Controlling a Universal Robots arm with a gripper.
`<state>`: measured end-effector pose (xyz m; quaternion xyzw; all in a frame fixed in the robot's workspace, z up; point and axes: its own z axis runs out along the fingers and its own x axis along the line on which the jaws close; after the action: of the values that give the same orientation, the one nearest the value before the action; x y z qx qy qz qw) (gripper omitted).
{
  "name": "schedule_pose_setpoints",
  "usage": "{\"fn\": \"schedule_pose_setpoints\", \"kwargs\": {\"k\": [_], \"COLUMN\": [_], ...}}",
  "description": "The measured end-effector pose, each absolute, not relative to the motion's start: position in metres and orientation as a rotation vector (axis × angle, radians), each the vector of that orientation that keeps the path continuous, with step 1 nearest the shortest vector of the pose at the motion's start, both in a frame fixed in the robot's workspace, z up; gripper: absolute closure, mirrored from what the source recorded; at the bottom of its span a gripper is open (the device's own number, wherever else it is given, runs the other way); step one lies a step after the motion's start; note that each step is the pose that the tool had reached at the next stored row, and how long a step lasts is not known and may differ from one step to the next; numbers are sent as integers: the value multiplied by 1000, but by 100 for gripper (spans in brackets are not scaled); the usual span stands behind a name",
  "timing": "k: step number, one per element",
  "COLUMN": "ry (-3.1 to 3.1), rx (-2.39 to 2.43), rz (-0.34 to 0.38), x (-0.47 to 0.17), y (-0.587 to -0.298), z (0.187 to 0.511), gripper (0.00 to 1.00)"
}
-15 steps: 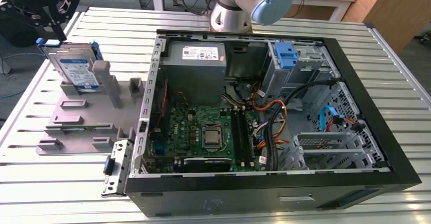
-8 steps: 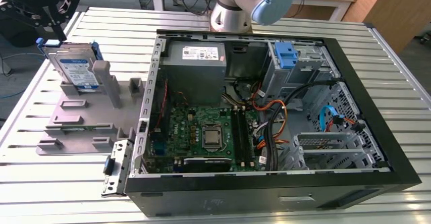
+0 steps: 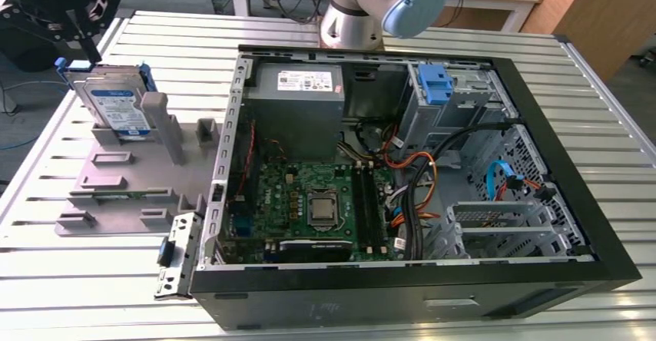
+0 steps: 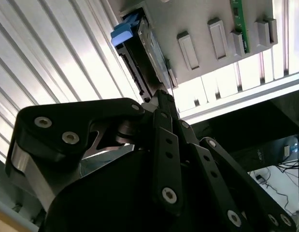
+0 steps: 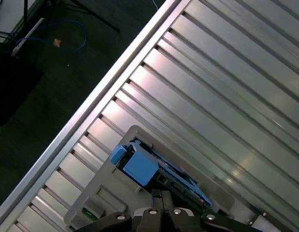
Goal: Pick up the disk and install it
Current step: 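Pick up the disk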
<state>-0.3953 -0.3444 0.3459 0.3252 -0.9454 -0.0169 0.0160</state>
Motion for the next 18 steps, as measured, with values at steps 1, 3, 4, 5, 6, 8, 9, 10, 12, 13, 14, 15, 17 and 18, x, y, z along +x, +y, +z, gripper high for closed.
{"fn": "schedule_pose_setpoints", "kwargs": {"k": [1,3,4,5,6,8,9,10,12,13,14,15,17,18], "ry": [-2931,-2912,-2901,-2892,-2882,-2862,-2852,-2842,-2820,-2811,-2801,-2791,-2770,-2759], "rx": [1037,1088,1114,1138,1162,1208,1231,1253,1300,1321,1342,1362,1403,1424], "rz": [-52,-51,-51,-50,-50,-49,-49,-48,-47,-47,-47,-47,-46,-46], "x": [-395,-395,-395,-395,-395,-395,-395,-395,-395,-395,-395,-395,-395,-395], "y": [-344,-344,-344,-344,-344,-344,-344,-344,-344,-344,-344,-344,-344,-344], "z": [346,346,346,346,345,345,345,345,345,344,344,344,344,344], "gripper": [89,89,89,89,89,89,89,89,89,89,89,89,89,89]}}
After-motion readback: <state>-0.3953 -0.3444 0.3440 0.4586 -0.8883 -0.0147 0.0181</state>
